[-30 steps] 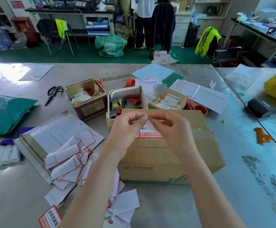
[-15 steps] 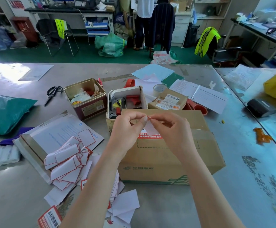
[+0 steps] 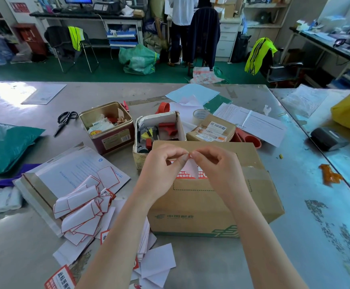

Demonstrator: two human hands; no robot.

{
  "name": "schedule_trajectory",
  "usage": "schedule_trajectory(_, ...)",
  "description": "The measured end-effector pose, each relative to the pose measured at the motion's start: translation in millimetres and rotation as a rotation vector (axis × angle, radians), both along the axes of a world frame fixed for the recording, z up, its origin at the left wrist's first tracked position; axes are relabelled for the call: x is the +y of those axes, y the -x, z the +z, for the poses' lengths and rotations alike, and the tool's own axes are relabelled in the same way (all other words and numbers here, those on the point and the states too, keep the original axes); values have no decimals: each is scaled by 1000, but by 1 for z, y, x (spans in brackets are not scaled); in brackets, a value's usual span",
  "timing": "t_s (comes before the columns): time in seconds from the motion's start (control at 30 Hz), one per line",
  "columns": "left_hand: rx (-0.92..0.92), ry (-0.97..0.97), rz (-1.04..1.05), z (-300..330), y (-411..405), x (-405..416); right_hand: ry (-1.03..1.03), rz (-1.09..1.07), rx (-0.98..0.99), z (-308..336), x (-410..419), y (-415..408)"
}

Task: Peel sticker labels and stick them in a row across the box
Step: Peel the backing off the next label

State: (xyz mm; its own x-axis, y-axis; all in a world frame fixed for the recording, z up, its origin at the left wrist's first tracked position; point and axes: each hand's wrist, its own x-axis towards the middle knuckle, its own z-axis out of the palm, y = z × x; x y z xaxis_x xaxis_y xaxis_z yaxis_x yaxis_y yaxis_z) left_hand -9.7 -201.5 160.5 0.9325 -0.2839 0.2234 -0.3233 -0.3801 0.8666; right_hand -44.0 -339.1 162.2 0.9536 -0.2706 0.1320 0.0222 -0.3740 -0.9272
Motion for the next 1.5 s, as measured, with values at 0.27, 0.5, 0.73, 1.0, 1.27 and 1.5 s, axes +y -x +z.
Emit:
schedule_trajectory(0.27, 212, 146, 1, 4, 5, -2, -104, -24, 40, 3, 0, 0)
schedule_trajectory(0.5, 322, 265, -39, 10, 7, -4, -129, 14, 24, 1, 1, 0)
schedule_trajectory(0.73, 335, 194, 64, 5, 4, -3, -138, 9, 21, -2, 2, -2)
schedule_trajectory(1.0, 451, 274, 129, 3, 0, -5, -183, 0, -33, 0, 1, 0)
schedule_trajectory(1.27, 425, 154, 173, 0, -1, -1, -227, 65, -92, 2, 1, 3)
schedule_trajectory(1.5, 409, 100, 210, -1, -1, 2, -219, 172, -106, 0, -1, 5)
